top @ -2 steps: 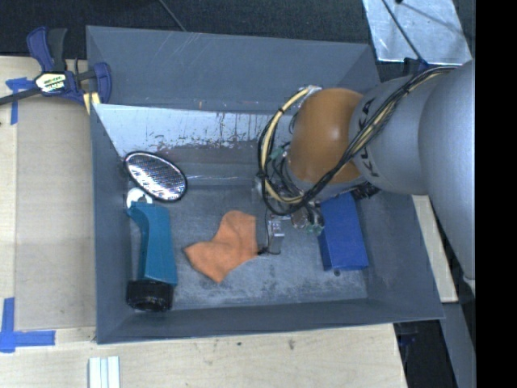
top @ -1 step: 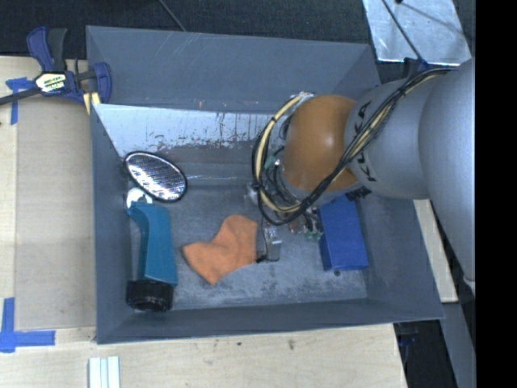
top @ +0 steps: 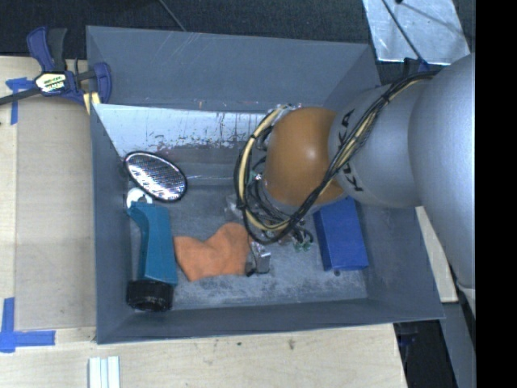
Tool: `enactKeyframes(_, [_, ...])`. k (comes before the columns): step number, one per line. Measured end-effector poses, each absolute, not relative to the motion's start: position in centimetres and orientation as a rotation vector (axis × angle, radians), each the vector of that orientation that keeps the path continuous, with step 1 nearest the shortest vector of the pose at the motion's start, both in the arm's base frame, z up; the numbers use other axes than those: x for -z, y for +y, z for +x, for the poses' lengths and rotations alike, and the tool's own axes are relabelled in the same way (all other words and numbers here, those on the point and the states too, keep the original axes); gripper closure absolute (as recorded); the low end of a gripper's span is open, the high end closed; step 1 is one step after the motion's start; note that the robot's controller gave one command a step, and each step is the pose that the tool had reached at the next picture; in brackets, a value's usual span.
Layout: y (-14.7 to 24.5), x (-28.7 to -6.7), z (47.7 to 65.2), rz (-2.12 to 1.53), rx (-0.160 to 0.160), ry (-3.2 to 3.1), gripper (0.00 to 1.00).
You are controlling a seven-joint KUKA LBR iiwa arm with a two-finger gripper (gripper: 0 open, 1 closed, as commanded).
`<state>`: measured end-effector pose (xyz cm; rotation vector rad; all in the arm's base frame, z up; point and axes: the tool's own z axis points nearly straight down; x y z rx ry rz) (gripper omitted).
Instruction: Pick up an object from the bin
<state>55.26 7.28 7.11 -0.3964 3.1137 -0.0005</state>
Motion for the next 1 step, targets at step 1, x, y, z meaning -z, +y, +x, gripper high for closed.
enactKeyframes(1, [11.34,-7.1,54.79,-0.385,-0.002,3.111,1.0])
